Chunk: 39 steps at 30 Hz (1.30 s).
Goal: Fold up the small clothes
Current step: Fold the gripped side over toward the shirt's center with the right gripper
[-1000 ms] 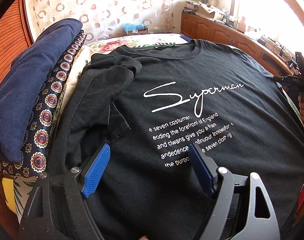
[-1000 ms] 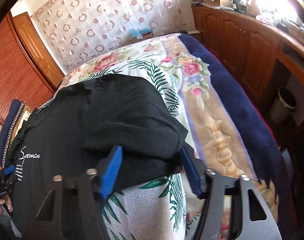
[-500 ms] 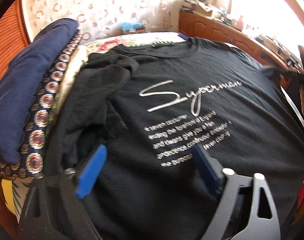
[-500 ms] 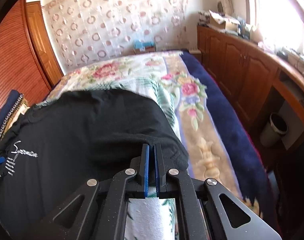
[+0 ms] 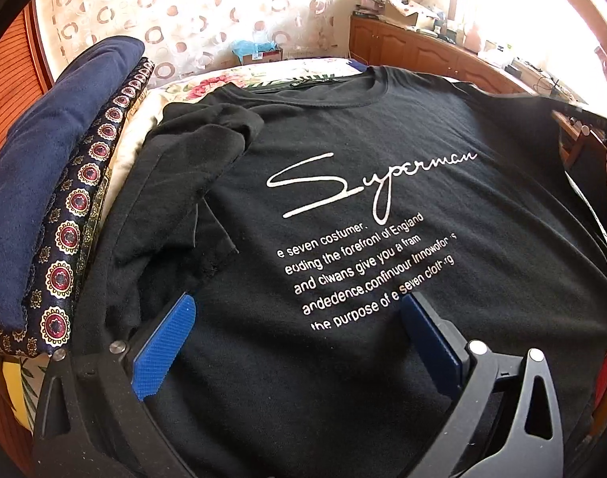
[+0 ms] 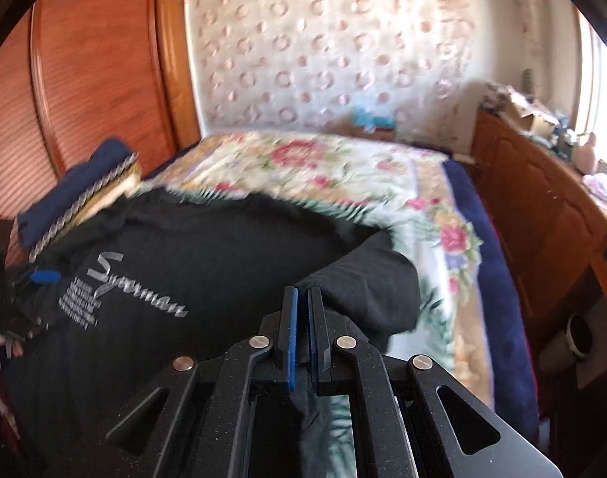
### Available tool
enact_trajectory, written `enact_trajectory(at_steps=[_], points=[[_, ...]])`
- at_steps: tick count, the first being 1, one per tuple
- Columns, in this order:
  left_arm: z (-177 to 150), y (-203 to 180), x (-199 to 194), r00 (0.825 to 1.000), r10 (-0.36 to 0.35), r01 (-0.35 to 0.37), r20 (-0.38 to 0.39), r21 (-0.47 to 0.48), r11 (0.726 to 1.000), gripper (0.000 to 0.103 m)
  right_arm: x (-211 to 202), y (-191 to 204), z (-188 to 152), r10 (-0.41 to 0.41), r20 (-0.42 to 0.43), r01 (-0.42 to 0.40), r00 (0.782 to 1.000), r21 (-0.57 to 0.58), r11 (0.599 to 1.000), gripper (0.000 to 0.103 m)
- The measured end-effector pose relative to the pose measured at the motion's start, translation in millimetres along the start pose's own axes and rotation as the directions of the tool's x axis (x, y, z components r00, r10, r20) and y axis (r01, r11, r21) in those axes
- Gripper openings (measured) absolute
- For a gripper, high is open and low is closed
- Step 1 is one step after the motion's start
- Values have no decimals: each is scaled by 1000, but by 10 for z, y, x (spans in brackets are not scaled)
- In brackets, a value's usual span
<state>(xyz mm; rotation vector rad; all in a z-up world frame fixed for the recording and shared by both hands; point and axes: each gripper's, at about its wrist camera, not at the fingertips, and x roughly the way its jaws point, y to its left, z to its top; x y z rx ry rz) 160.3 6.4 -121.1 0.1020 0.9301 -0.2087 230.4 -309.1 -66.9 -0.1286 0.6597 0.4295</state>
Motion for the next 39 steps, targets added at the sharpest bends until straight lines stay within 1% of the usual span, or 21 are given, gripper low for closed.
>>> enact_trajectory(at_steps=[3, 4, 5, 6, 7, 9, 11, 13, 17, 19, 22, 24, 25, 30, 31, 33, 36, 37, 38, 39], points=[[-4, -3, -3, 1000, 1, -1, 0, -1, 1000, 103, 162, 16, -162, 12, -57, -11, 998, 11, 1000, 4], [0, -3, 0, 1000, 1, -1, -1, -1, 1000, 103, 205, 6, -186, 9, -68, -9, 998, 14, 1000, 8], [2, -6, 0, 1000, 0, 0, -1, 1, 1000, 103, 225, -9, -218, 7, -75, -5, 997, 19, 1000, 13], [0, -6, -4, 1000, -2, 2, -2, 4, 1000, 103, 220, -50, -252, 8, -74, -5, 997, 33, 999, 24], [-4, -8, -13, 1000, -3, 3, -3, 7, 1000, 103, 201, -105, -287, 9, -69, -5, 998, 54, 999, 32], [-12, -3, -42, 1000, -2, 2, 5, 3, 1000, 103, 187, -184, -223, 1, -60, 4, 998, 91, 996, 38], [-21, 6, -126, 999, -6, 6, 40, -11, 1000, 103, 73, -326, -215, -4, -28, 7, 1000, 114, 993, 39], [-29, -3, -266, 996, -20, 23, 86, -28, 999, 103, -122, -359, -254, -13, 6, 12, 1000, 133, 991, 39], [-21, -76, -543, 985, -56, 63, 162, -44, 997, 103, -295, -505, -321, -43, 37, 36, 998, 183, 982, 40], [-16, -132, -690, 977, -71, 82, 200, -48, 995, 103, -273, -544, -350, -58, 40, 49, 998, 203, 978, 40], [-6, -217, -848, 969, -76, 89, 234, -44, 995, 103, -109, -518, -403, -54, 10, 51, 998, 225, 973, 40], [9, -255, -909, 966, -74, 85, 246, -36, 996, 103, 65, -478, -422, -61, -37, 67, 997, 234, 970, 40], [11, -271, -935, 965, -73, 84, 252, -32, 996, 103, 124, -485, -380, -49, -48, 59, 998, 242, 968, 40], [-3, -355, -1012, 962, -75, 82, 264, -16, 996, 103, 400, -374, -396, 23, -79, 0, 997, 284, 959, 40], [1, -357, -1004, 962, -76, 82, 261, -13, 997, 103, 452, -383, -378, 22, -91, 5, 996, 284, 959, 40], [-2, -361, -994, 964, -70, 76, 257, -12, 997, 103, 595, -373, -358, -23, -139, 61, 990, 270, 961, 40], [-22, -350, -975, 965, -70, 77, 253, -16, 997, 103, 702, -344, -274, -57, -140, 90, 989, 244, 966, 40], [-41, -341, -978, 965, -73, 80, 252, -18, 997, 103, 723, -324, -260, -62, -143, 96, 988, 239, 966, 38], [-51, -341, -976, 965, -73, 80, 251, -19, 997, 103, 714, -339, -251, -65, -145, 98, 987, 231, 968, 31], [-57, -337, -973, 966, -73, 80, 249, -20, 997, 103, 716, -302, -239, -59, -151, 90, 987, 213, 973, 12]])
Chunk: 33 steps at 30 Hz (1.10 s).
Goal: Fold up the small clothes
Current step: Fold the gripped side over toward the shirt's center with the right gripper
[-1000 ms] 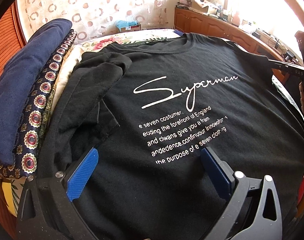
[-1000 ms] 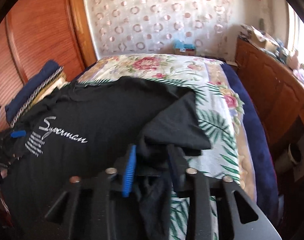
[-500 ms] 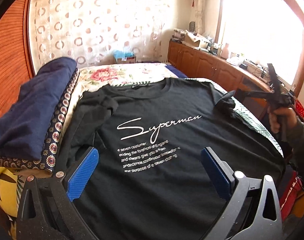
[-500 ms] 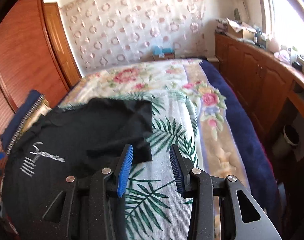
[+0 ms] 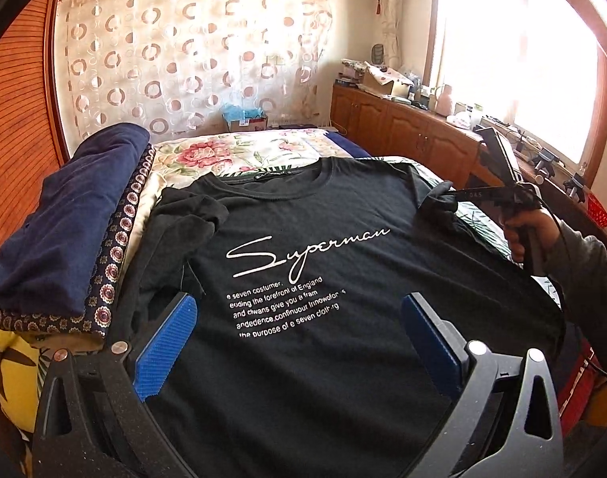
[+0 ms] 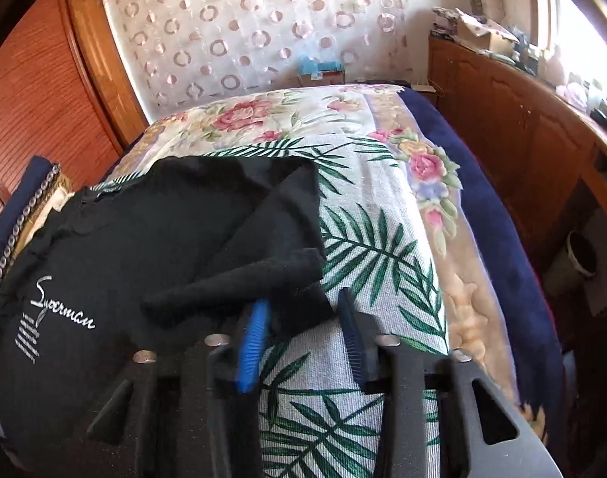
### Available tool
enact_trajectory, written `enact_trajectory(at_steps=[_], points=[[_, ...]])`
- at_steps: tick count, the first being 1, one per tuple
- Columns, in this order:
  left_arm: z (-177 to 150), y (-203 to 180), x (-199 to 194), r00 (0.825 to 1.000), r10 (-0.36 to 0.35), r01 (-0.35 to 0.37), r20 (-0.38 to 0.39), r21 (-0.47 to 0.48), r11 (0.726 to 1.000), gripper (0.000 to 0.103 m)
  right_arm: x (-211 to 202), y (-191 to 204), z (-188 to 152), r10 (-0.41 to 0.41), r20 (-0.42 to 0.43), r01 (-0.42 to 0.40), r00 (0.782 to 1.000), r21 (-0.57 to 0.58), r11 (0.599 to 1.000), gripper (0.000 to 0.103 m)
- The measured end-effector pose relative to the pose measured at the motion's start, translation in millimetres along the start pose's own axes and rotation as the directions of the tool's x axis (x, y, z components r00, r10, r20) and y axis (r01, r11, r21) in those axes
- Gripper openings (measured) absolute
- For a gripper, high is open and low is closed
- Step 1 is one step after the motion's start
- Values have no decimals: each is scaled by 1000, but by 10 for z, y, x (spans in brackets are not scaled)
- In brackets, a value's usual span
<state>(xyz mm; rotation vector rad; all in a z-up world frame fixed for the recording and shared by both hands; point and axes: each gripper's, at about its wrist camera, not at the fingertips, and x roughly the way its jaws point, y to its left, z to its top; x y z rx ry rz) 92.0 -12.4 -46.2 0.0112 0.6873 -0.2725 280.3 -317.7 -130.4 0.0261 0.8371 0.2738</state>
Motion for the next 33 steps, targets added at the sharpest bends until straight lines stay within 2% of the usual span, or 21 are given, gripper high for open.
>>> enact_trajectory(at_steps=[2, 4, 7, 12, 19, 20, 22, 24, 28, 31, 33], points=[[-18, 16, -4, 1000, 1, -1, -3, -4, 1000, 103, -42, 68, 58, -36, -5, 35, 999, -56, 998, 4], [-29, 22, -19, 1000, 1, -1, -4, -5, 1000, 103, -115, 127, 105, -85, 21, 87, 996, -108, 990, 4], [-51, 38, -10, 1000, 4, -5, -9, -10, 1000, 103, -225, 222, 228, -57, 69, 66, 996, -143, 988, 3], [-78, 46, -17, 1000, 4, -5, -10, -15, 1000, 103, -466, 577, 439, 57, 146, -26, 988, -211, 977, 3], [-117, 46, -24, 1000, 7, -7, -15, -19, 1000, 103, -518, 1093, 515, 206, 157, -156, 966, -284, 946, 4], [-123, 49, -23, 1000, 6, -6, -16, -20, 1000, 103, -506, 1095, 517, 215, 155, -166, 964, -280, 946, 6], [-135, 46, -24, 1000, 4, -5, -16, -22, 1000, 103, -490, 1042, 510, 228, 154, -180, 961, -275, 945, 29], [-141, 42, -23, 1000, 0, 0, -17, -26, 1000, 103, -503, 925, 496, 218, 160, -170, 963, -268, 948, 32], [-135, 13, -10, 1000, -5, 4, -17, -29, 1000, 103, -489, 718, 370, 138, 143, -99, 980, -251, 963, 32], [-138, -20, -11, 1000, -14, 14, -17, -31, 999, 103, -571, 610, 93, 80, 103, -55, 991, -226, 972, 32], [-140, -45, -13, 1000, -21, 20, -15, -28, 999, 103, -535, 572, -21, 74, 84, -54, 994, -216, 975, 33]])
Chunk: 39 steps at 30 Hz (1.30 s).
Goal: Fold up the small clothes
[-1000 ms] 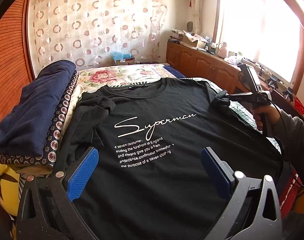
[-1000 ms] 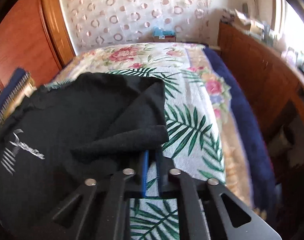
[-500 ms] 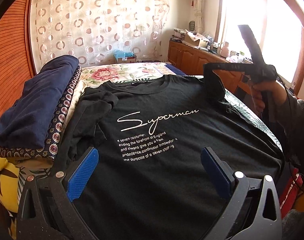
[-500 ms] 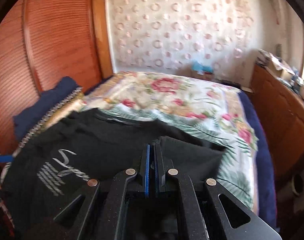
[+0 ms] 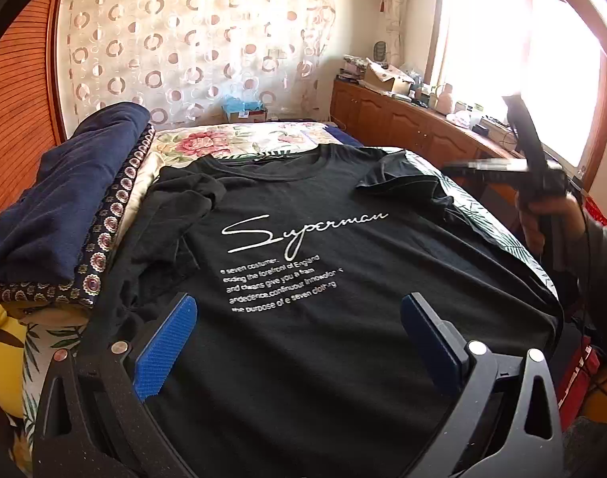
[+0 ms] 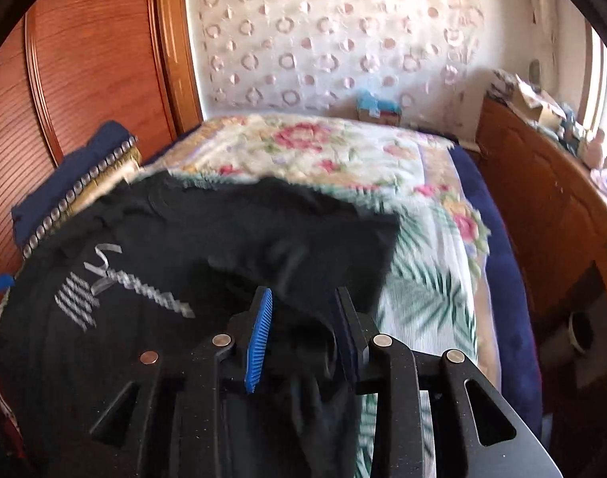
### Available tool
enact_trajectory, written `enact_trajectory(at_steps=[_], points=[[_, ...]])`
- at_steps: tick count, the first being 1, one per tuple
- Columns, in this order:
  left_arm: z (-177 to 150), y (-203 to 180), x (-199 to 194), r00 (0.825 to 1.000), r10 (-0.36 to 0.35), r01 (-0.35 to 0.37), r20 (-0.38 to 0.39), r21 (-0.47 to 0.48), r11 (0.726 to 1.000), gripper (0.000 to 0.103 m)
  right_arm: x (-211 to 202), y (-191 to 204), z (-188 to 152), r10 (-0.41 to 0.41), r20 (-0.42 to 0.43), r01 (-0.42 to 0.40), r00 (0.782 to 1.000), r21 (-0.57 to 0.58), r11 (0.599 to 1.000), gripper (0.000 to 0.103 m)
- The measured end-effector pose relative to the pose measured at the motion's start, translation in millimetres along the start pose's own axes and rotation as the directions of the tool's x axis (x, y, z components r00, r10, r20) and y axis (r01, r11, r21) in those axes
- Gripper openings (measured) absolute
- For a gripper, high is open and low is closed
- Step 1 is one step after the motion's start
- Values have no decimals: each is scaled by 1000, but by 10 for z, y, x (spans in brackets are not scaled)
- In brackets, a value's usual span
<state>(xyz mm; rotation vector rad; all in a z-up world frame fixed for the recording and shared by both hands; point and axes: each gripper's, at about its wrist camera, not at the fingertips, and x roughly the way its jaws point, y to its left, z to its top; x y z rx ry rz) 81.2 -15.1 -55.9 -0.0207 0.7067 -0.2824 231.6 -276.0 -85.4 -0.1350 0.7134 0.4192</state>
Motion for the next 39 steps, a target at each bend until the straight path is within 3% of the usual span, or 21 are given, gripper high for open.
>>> enact_trajectory(at_steps=[6, 14, 15, 16, 19, 23, 30, 36, 38, 39], points=[[-20, -44, 13, 1000, -2, 2, -12, 10, 1000, 103, 92, -143, -211, 0, -36, 2, 999, 67, 998, 32], [-39, -35, 26, 1000, -6, 6, -20, 1, 1000, 103, 35, -177, -181, 46, -49, -42, 998, 80, 996, 32], [-41, -42, 26, 1000, -6, 6, -21, 3, 1000, 103, 57, -162, -178, 56, -52, -52, 997, 79, 996, 30], [-41, -47, 26, 1000, -6, 7, -21, 4, 1000, 103, 67, -139, -171, 64, -55, -60, 996, 72, 996, 17], [-44, -49, 27, 1000, -6, 6, -20, 4, 1000, 103, 59, -69, -159, 69, -34, -68, 997, 40, 997, 5], [-51, -33, 25, 1000, -4, 4, -20, -4, 1000, 103, -56, 59, -121, 147, 4, -147, 989, 22, 989, 3], [-42, -10, 26, 1000, -5, 5, -15, -12, 1000, 103, -166, 350, -106, 234, -2, -234, 972, -38, 972, 3], [-39, -3, 10, 1000, -1, 1, -9, -12, 1000, 103, -163, 415, -141, 163, -9, -163, 987, -85, 983, 3], [-37, 3, 13, 1000, -2, 2, -8, -15, 1000, 103, -170, 339, -124, 106, 5, -106, 994, -85, 991, 11], [-39, 5, 12, 1000, -2, 2, -9, -15, 1000, 103, -161, 298, -117, 76, 11, -74, 997, -91, 993, 23]])
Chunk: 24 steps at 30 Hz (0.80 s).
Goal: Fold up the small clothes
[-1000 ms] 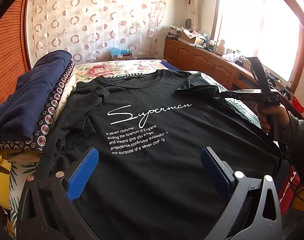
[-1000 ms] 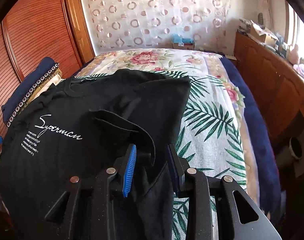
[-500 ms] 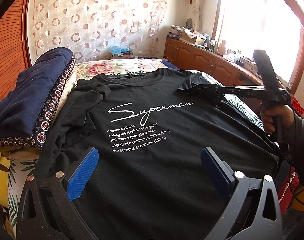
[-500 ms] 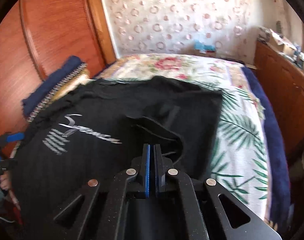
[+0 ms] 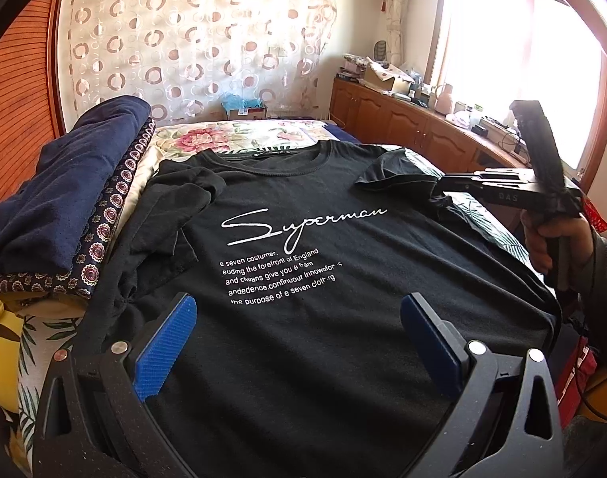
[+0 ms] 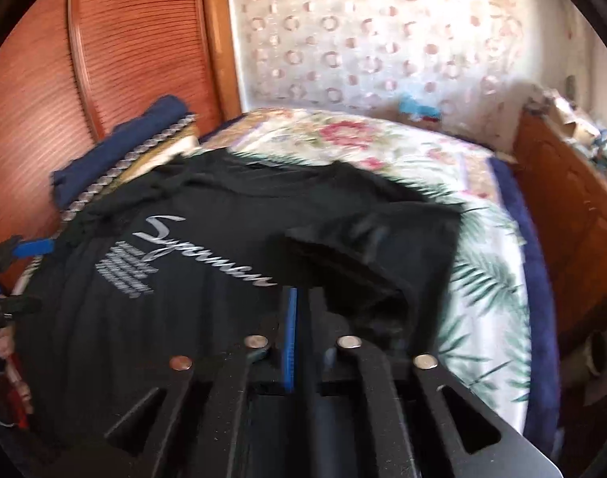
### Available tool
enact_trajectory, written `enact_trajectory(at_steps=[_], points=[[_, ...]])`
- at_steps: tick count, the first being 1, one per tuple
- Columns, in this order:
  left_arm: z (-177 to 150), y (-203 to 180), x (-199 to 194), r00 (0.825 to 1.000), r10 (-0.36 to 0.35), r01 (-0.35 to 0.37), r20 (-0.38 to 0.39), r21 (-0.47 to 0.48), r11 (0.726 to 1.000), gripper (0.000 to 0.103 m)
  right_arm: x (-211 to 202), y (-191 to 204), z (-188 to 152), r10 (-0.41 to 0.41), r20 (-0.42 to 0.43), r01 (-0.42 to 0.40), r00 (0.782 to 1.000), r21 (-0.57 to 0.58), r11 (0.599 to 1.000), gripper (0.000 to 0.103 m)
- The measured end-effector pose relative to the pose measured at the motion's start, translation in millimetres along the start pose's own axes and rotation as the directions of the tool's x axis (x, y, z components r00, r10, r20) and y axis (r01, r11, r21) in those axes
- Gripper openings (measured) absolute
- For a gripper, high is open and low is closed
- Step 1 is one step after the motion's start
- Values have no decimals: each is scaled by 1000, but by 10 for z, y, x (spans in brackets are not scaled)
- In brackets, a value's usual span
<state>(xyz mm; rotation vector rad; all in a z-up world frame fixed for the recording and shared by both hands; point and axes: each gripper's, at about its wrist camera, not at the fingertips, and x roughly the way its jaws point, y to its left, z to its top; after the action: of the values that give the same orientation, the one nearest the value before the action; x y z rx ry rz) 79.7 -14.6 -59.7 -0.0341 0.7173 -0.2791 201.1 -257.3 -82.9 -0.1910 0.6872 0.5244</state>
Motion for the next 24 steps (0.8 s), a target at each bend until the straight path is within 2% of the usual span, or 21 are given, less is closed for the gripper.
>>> enact_trajectory(at_steps=[1, 4, 8, 11, 12, 13, 15, 16, 21, 24], points=[[1, 3, 3, 1000, 0, 0, -1, 0, 1000, 103, 3, -25, 3, -24, 2, 24, 1000, -7, 1000, 35], [-8, -9, 16, 1000, -1, 1, -6, 4, 1000, 103, 121, -141, 24, -76, -12, 76, 997, -15, 997, 52], [-13, -7, 22, 1000, -3, 3, -10, 5, 1000, 103, 420, -326, 22, -97, -89, 98, 991, 0, 995, 53], [-19, 0, 26, 1000, 0, 0, -14, 4, 1000, 103, 554, -375, 26, -33, -116, 39, 993, 51, 998, 53], [-18, 5, 29, 1000, 0, 0, -14, 3, 1000, 103, 566, -366, 26, -12, -112, 18, 994, 58, 998, 51], [-18, 9, 29, 1000, 1, -1, -14, 2, 1000, 103, 564, -349, 31, -4, -108, 10, 994, 56, 998, 35], [-19, 15, 29, 1000, 1, -1, -15, 1, 1000, 103, 567, -244, 43, 6, -109, -3, 994, 24, 1000, 11], [-21, 16, 26, 1000, 1, -1, -15, 1, 1000, 103, 541, -227, 41, 4, -105, -4, 994, 7, 1000, 7], [-15, 10, 30, 1000, 1, -1, -13, 1, 1000, 103, 348, -35, 79, 84, -44, -86, 995, -32, 996, 6], [-9, 12, 28, 1000, 1, -1, -9, 0, 1000, 103, 238, 151, 77, 135, -37, -137, 990, -41, 990, 6]])
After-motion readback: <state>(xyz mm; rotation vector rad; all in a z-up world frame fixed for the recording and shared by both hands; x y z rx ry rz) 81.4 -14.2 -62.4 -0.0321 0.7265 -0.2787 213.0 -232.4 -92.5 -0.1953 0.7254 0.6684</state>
